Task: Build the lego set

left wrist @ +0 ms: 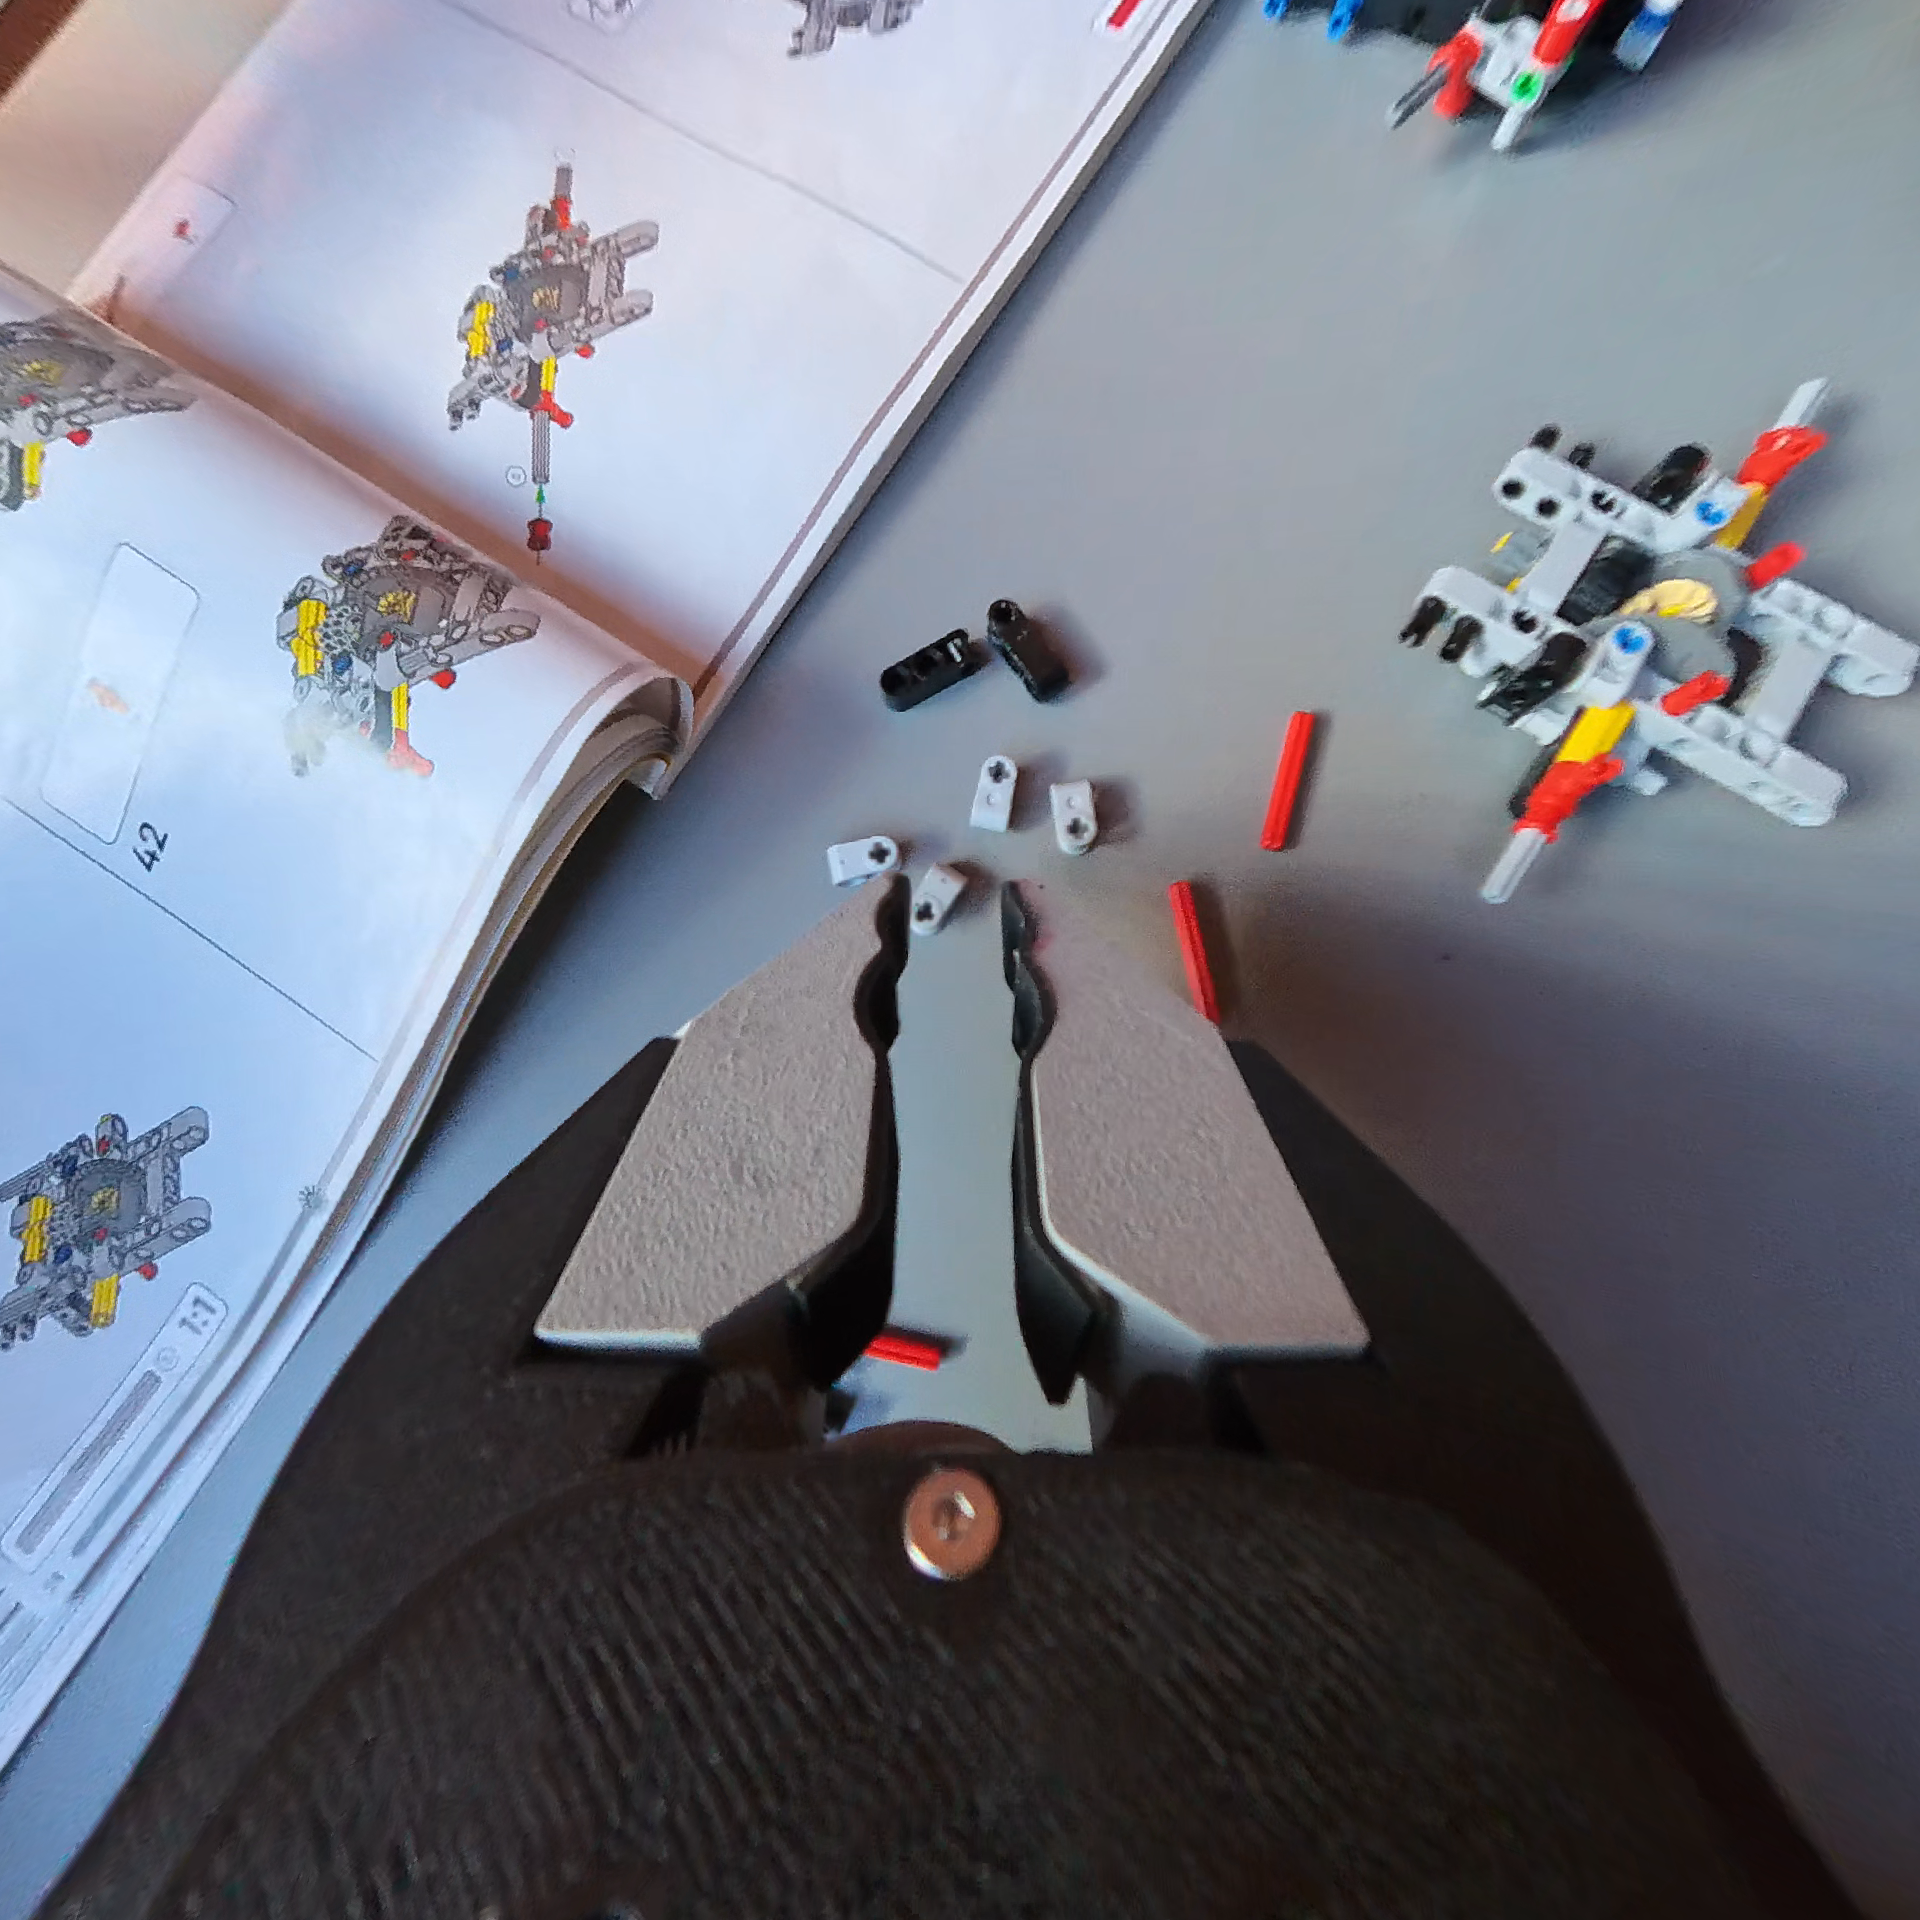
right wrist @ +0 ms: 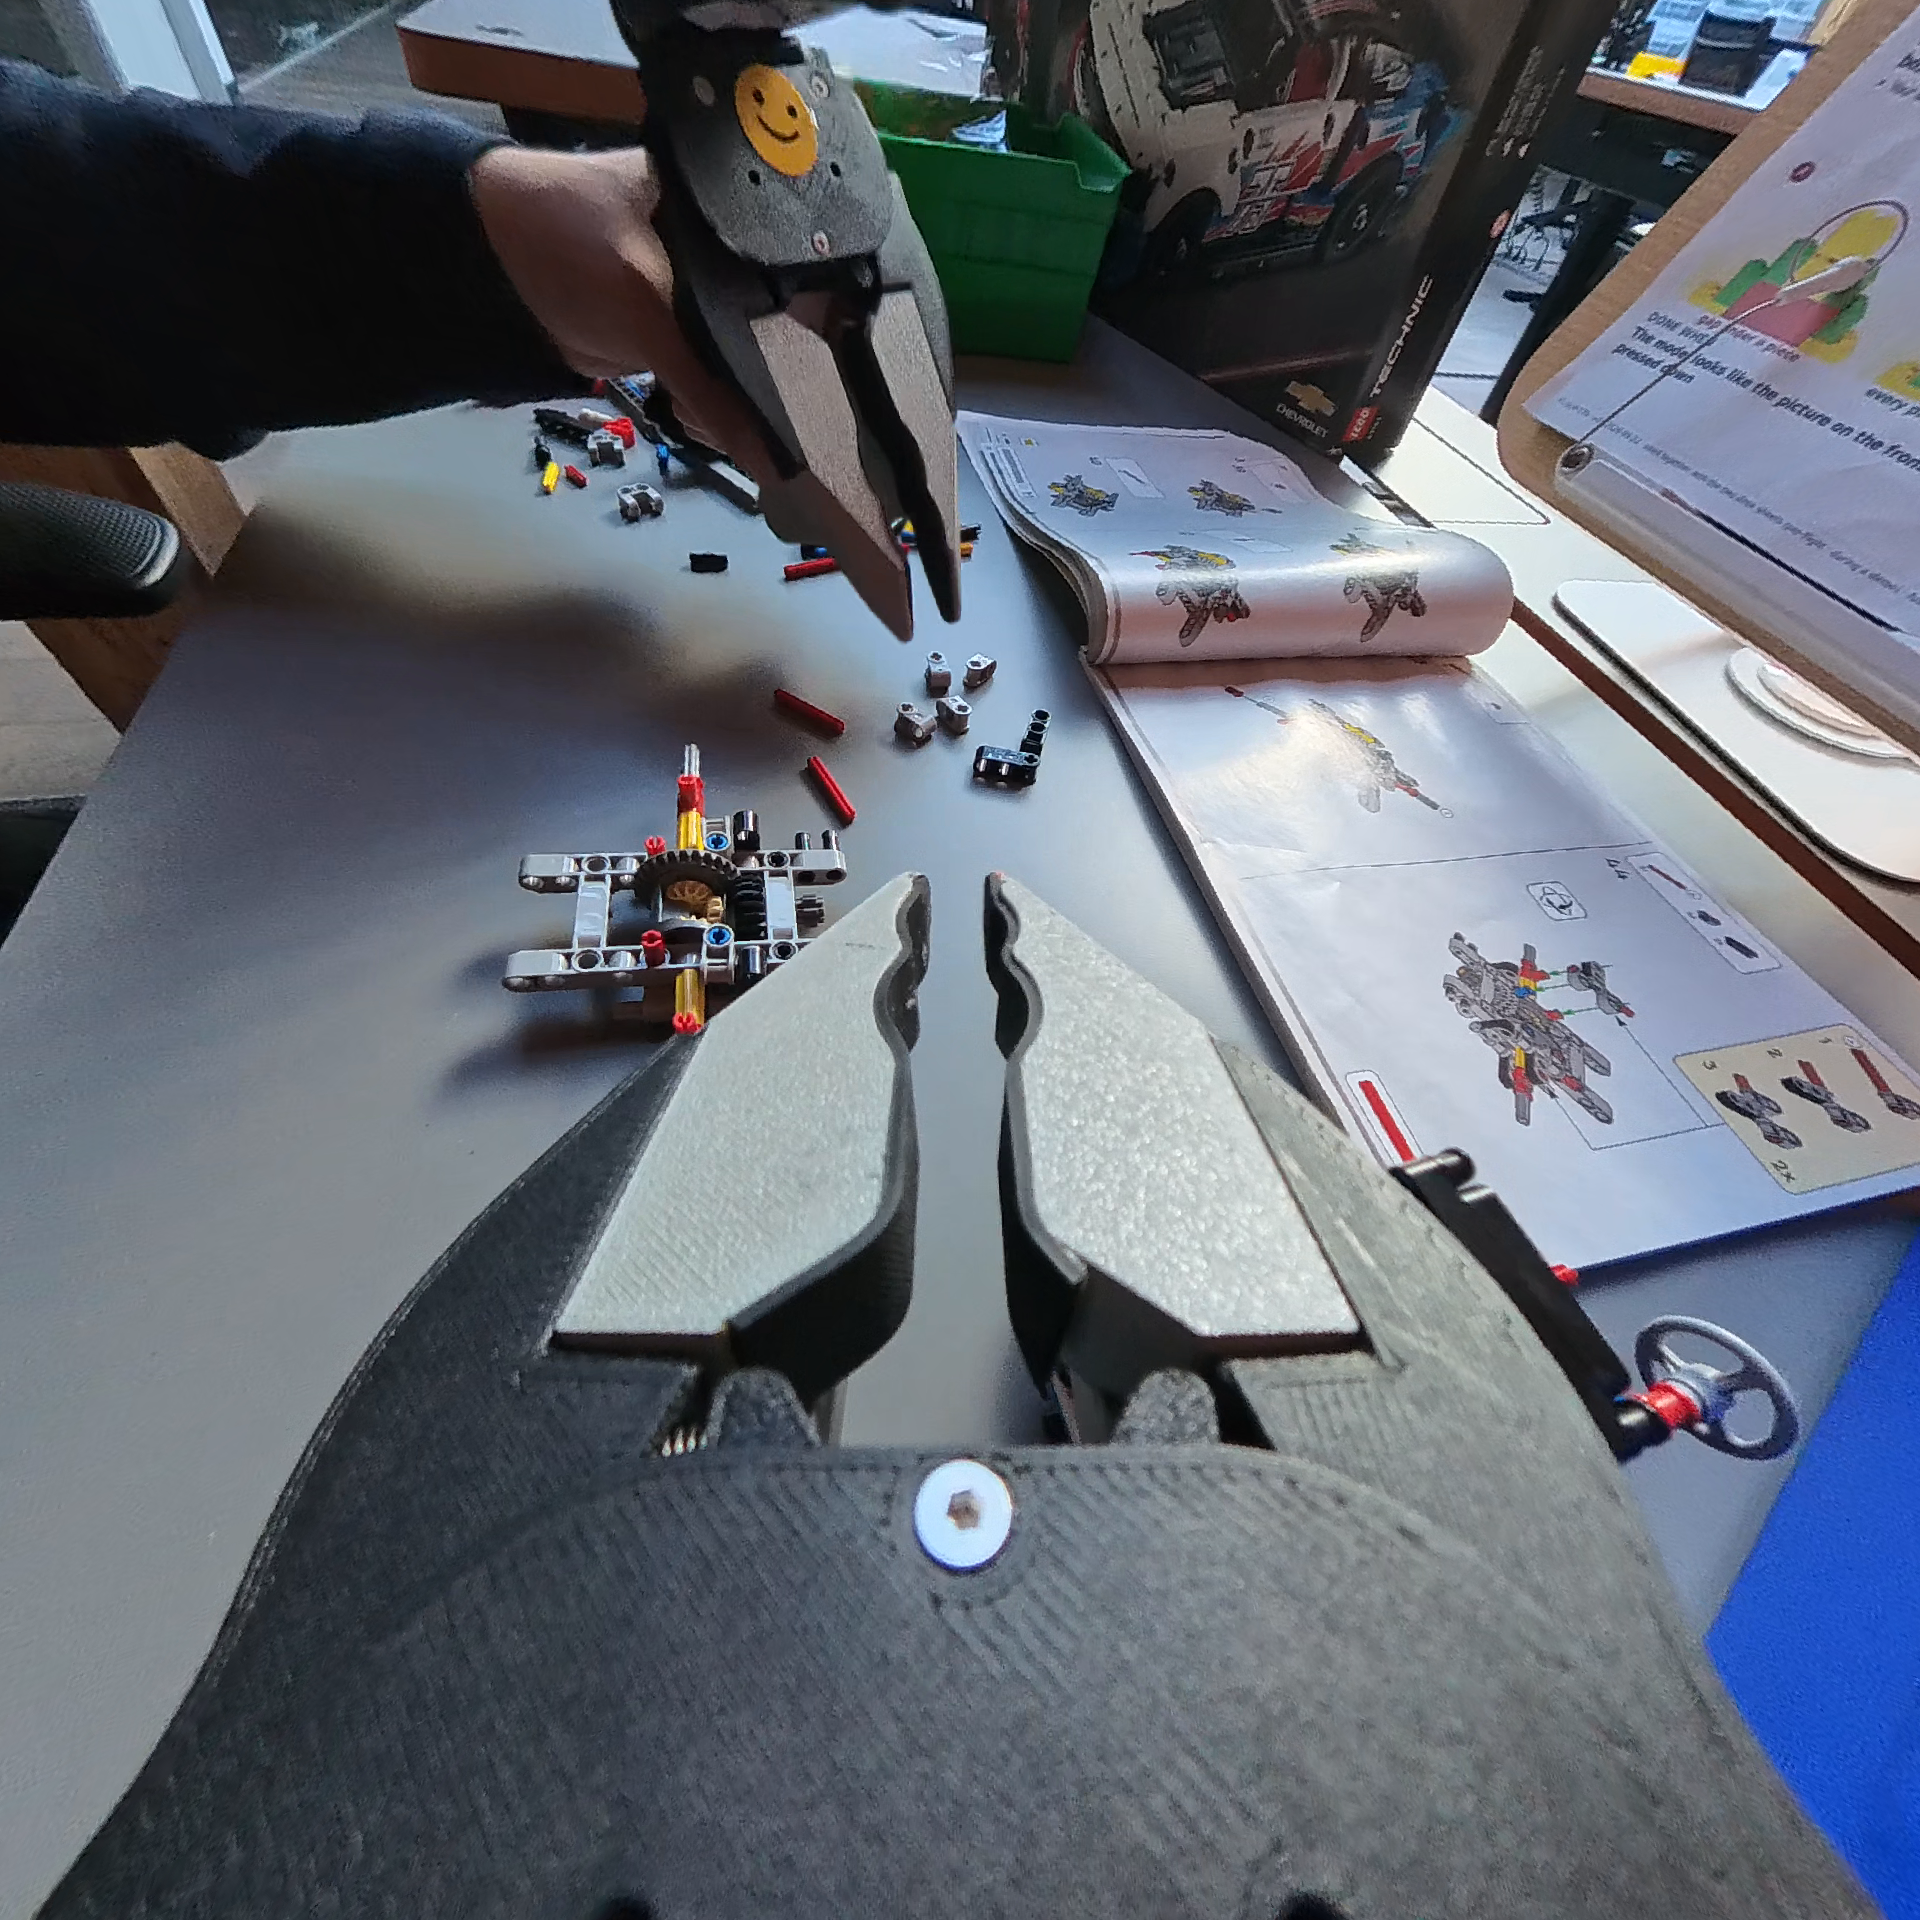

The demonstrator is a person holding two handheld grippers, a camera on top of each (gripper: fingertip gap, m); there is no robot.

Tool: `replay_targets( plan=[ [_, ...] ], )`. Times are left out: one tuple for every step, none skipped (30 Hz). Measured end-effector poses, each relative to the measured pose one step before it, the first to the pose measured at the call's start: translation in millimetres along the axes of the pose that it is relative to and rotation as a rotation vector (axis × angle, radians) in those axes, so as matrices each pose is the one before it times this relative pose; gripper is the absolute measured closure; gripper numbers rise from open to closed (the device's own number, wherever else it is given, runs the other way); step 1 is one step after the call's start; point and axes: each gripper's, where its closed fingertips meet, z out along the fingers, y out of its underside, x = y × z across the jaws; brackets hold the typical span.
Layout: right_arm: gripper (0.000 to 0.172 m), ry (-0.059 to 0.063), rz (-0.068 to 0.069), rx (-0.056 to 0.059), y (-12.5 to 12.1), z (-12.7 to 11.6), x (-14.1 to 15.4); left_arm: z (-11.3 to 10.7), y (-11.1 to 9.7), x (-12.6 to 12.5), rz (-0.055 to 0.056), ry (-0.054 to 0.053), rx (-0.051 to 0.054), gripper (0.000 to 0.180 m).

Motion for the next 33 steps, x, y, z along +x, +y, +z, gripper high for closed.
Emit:
replay_targets(
  plan=[
    [0.164,0.0010,0.0038,0.0042,-0.56,-0.99,0.93,2.06,2.06,-0.69,0.0036,0.0045,-0.0144,0.164],
    [0.164,-0.0002,0.0027,0.0037,-0.52,-0.67,0.71,1.59,1.51,-0.02,0.0019,0.0071,-0.0084,0.164],
    [0.165,-0.0016,0.0011,0.0023,-0.35,-0.22,0.25,1.50,0.86,0.20,0.0002,0.0059,-0.0035,0.164],
    [0.164,-0.0018,-0.0006,-0.0003,-0.04,-0.01,0.01,1.57,0.32,0.71,0.0000,0.0093,-0.0013,0.164],
    [0.164,-0.0015,-0.0023,-0.0018,0.21,0.25,-0.26,1.99,0.54,1.05,-0.0006,0.0101,-0.0038,0.164],
    [0.165,-0.0014,-0.0028,-0.0020,0.15,0.40,-0.47,2.20,0.93,0.52,0.0015,0.0062,-0.0081,0.163],
    [0.165,-0.0011,-0.0024,-0.0015,0.13,0.25,-0.51,2.22,1.32,-0.16,0.0034,0.0002,-0.0105,0.163],
    [0.165,-0.0007,-0.0017,-0.0010,0.08,0.26,-0.41,1.45,-0.62,-1.42,0.0028,-0.0077,0.0033,0.162],
    [0.165,-0.0002,-0.0011,-0.0007,0.04,0.02,-0.24,1.06,1.02,1.22,0.0044,0.0109,-0.0064,0.169],
    [0.165,0.0002,-0.0007,0.0003,-0.08,0.07,-0.12,1.33,2.32,1.27,0.0016,0.0104,-0.0143,0.173],
    [0.165,0.0003,0.0001,0.0009,-0.15,-0.17,0.08,0.87,0.98,-0.56,0.0001,-0.0064,-0.0033,0.174],
    [0.165,0.0001,0.0010,0.0007,-0.15,-0.03,0.15,0.02,-0.45,0.67,0.0023,-0.0040,0.0061,0.174],
    [0.165,0.0005,0.0010,0.0003,-0.08,-0.08,0.30,-0.25,-0.86,2.95,0.0036,0.0068,0.0077,0.174],
    [0.165,0.0003,0.0008,0.0001,0.02,-0.04,0.18,-0.54,-1.43,2.52,0.0021,0.0022,0.0106,0.174],
    [0.165,-0.0003,0.0010,-0.0001,0.05,-0.05,0.07,-0.94,-1.59,2.10,0.0025,-0.0029,0.0108,0.174],
    [0.166,-0.0006,0.0007,0.0004,-0.09,0.12,-0.11,-1.21,-1.45,2.64,0.0036,-0.0009,0.0075,0.174],
    [0.166,-0.0005,0.0000,0.0005,-0.10,0.08,-0.27,-1.37,-1.55,2.35,0.0031,-0.0027,0.0067,0.174],
    [0.166,-0.0008,-0.0006,-0.0003,-0.08,0.26,-0.40,-1.64,-2.12,2.70,0.0022,-0.0028,0.0080,0.174],
    [0.166,-0.0014,-0.0012,-0.0008,-0.09,0.36,-0.60,-2.08,-2.92,3.25,0.0017,-0.0007,0.0115,0.174],
    [0.166,-0.0014,-0.0016,-0.0012,0.05,0.39,-0.67,-2.25,-4.19,3.77,0.0028,0.0001,0.0174,0.174],
    [0.166,-0.0018,-0.0015,-0.0018,0.19,0.54,-0.60,-2.37,-5.17,4.55,0.0040,0.0024,0.0222,0.174],
    [0.166,-0.0024,-0.0013,-0.0016,0.16,0.49,-0.83,-2.15,-6.02,5.56,0.0044,0.0076,0.0261,0.175],
    [0.166,-0.0024,-0.0012,-0.0008,-0.04,0.51,-0.81,-1.74,-6.39,6.04,0.0054,0.0088,0.0288,0.175],
    [0.166,-0.0017,-0.0014,-0.0007,0.06,0.53,-0.62,-1.31,-6.17,5.84,0.0055,0.0080,0.0275,0.175],
    [0.166,-0.0008,-0.0013,-0.0019,0.23,0.49,-0.27,-0.84,-5.79,5.72,0.0033,0.0077,0.0255,0.175],
    [0.166,-0.0002,-0.0007,-0.0025,0.56,0.44,0.02,-0.46,-5.37,6.50,0.0025,0.0124,0.0228,0.175],
    [0.166,-0.0009,0.0009,-0.0024,0.73,0.37,0.19,-0.15,-4.97,6.99,0.0021,0.0152,0.0198,0.175],
    [0.166,-0.0010,0.0024,-0.0016,0.71,0.27,0.32,0.09,-4.29,6.44,0.0022,0.0136,0.0163,0.175],
    [0.166,-0.0015,0.0029,-0.0002,0.39,0.16,0.40,0.27,-3.39,6.15,0.0020,0.0144,0.0121,0.175],
    [0.166,-0.0016,0.0030,0.0005,0.24,0.00,0.33,0.40,-2.42,5.53,0.0021,0.0142,0.0075,0.175],
    [0.166,-0.0017,0.0026,0.0010,0.06,0.02,0.27,0.53,-1.83,4.12,0.0027,0.0086,0.0057,0.175],
    [0.166,-0.0018,0.0018,0.0012,-0.01,0.08,0.11,0.77,-1.06,2.95,0.0037,0.0044,0.0035,0.175],
    [0.166,-0.0026,0.0011,0.0003,0.07,0.09,-0.23,1.03,-0.25,2.27,0.0017,0.0042,0.0002,0.175]
  ],
)
